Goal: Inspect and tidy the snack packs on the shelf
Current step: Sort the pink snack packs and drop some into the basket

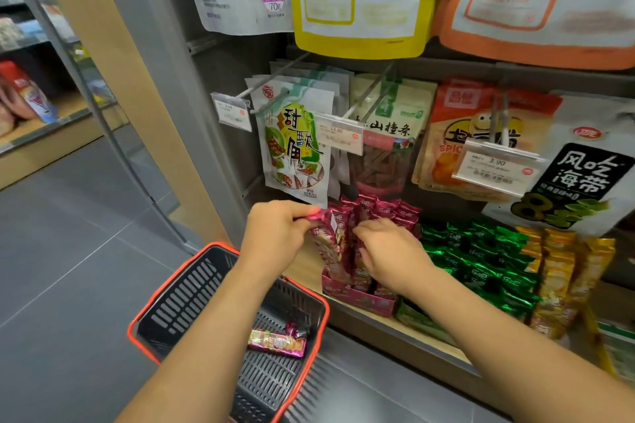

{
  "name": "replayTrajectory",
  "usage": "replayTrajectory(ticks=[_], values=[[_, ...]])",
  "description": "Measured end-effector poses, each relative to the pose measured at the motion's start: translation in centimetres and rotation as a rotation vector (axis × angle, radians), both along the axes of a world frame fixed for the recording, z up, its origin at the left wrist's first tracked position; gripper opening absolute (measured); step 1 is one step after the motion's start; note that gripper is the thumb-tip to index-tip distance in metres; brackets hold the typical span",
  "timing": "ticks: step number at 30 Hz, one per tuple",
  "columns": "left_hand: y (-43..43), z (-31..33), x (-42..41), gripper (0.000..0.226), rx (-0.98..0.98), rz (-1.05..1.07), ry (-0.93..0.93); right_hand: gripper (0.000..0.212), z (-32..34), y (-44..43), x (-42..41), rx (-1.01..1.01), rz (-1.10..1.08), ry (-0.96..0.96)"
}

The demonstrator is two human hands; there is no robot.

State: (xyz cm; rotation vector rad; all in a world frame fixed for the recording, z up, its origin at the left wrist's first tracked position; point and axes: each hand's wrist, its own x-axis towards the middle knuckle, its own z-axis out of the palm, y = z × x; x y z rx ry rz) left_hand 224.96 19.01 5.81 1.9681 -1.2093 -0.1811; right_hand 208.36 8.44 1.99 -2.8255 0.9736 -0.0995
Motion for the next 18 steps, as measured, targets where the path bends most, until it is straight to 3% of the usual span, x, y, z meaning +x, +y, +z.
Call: replayTrajectory(ticks=[7, 10, 14, 18], values=[[-1.1, -2.8, -0.5, 0.023, 0.06, -0.073, -0.075, 0.041, -1.3, -1.0, -1.2, 0.086, 0.011, 0.007], [-1.5, -4.1, -0.9, 0.025, 0.217, -0.122, -0.114, 0.038, -1.0, -1.6, -1.2, 0.16, -0.04, -0.076], [-1.7, -5.6, -1.2, 0.028, 0.457, -0.21, -0.186, 0.024, -0.3, -2.9, 0.7, 0.223, -0.222, -0.321], [-2.1, -5.9, -1.2, 0.033, 0.429, -0.183, -0.158, 0.023, 0.4, -4.2, 4.2, 0.157, -0.299, -0.324]])
